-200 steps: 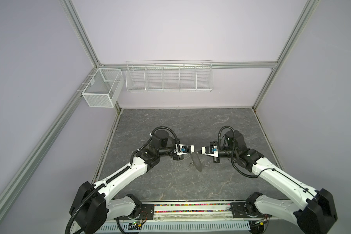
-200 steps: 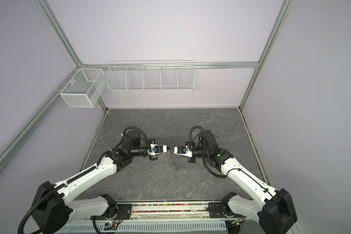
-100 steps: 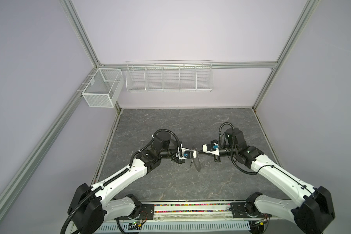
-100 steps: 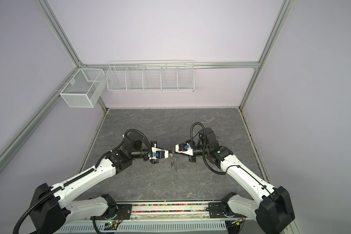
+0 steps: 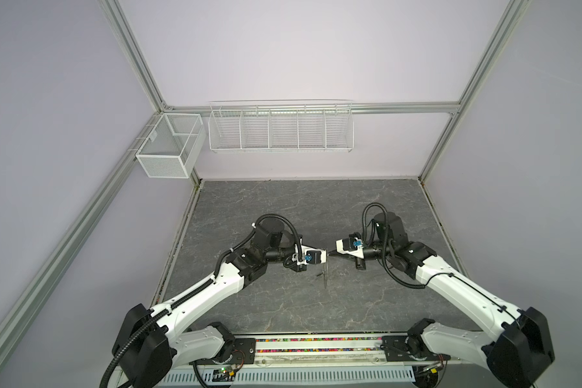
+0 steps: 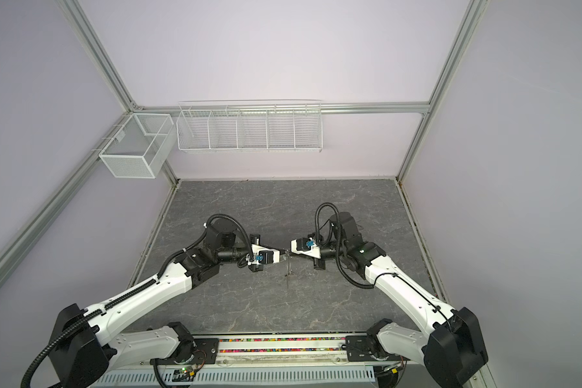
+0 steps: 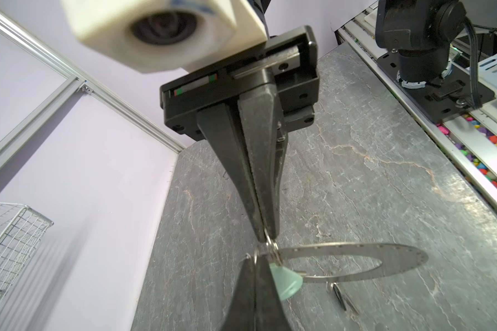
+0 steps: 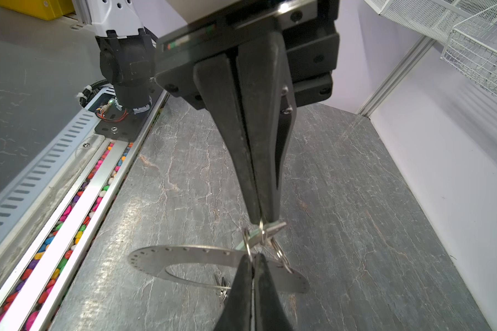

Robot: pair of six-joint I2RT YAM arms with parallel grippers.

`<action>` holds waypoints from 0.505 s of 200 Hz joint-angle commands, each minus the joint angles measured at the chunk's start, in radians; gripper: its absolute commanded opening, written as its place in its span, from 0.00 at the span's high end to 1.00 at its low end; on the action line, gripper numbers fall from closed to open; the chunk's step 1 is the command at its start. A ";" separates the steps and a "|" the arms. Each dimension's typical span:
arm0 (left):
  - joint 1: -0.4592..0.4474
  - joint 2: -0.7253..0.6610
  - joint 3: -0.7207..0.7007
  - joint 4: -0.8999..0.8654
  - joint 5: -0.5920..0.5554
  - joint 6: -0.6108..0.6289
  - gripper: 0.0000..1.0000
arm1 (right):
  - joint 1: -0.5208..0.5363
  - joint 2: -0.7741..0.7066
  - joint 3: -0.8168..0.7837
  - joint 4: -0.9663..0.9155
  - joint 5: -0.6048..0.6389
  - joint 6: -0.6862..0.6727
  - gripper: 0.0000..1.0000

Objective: Attach keys to a key ring
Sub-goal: Insert the key into the keyring.

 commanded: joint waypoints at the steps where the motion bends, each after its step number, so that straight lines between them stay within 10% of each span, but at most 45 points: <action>1: -0.008 -0.021 0.040 -0.032 0.025 0.035 1.00 | -0.006 0.010 0.022 0.004 -0.049 0.009 0.93; 101: -0.021 -0.020 0.051 -0.079 0.024 0.079 1.00 | -0.013 0.043 0.077 -0.014 -0.057 0.046 0.93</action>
